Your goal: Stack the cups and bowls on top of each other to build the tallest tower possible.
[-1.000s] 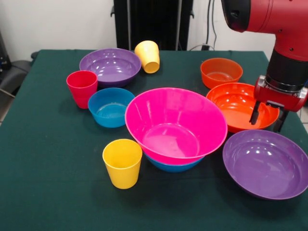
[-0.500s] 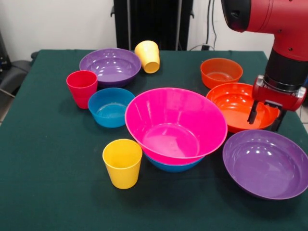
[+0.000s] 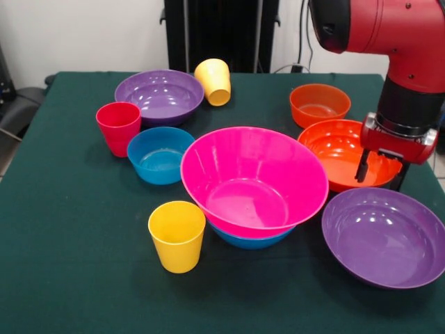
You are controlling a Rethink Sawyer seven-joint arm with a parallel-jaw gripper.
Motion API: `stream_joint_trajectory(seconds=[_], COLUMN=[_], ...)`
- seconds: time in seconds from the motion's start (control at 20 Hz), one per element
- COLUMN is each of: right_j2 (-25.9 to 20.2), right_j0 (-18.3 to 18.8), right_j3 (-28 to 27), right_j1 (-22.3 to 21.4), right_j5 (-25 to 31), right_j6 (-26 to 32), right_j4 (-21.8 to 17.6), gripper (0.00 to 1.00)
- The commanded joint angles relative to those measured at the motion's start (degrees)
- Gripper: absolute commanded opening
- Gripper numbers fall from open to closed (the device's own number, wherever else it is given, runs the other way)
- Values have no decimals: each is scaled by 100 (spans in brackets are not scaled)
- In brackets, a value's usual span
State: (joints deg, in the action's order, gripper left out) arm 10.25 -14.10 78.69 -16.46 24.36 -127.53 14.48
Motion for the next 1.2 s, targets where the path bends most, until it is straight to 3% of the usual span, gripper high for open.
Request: stream_joint_trajectory(seconds=[0.05, 0.2, 0.65, 0.95, 1.0, 1.2], right_j2=[-580, -455, -456, -532, -511, -439], right_j0=[-36, -247, -298, -249, -263, -336], right_j3=[528, 856, 1492, 1284, 1218, 1125], right_j1=[-270, -511, -796, -558, -516, -492], right_j5=[-247, -204, -302, -522, -482, -415], right_j6=[-116, -250, -184, -165, -205, -225], right_j4=[-454, -471, -664, -737, -727, -752], gripper=[100, 100, 100, 100, 0, 0])
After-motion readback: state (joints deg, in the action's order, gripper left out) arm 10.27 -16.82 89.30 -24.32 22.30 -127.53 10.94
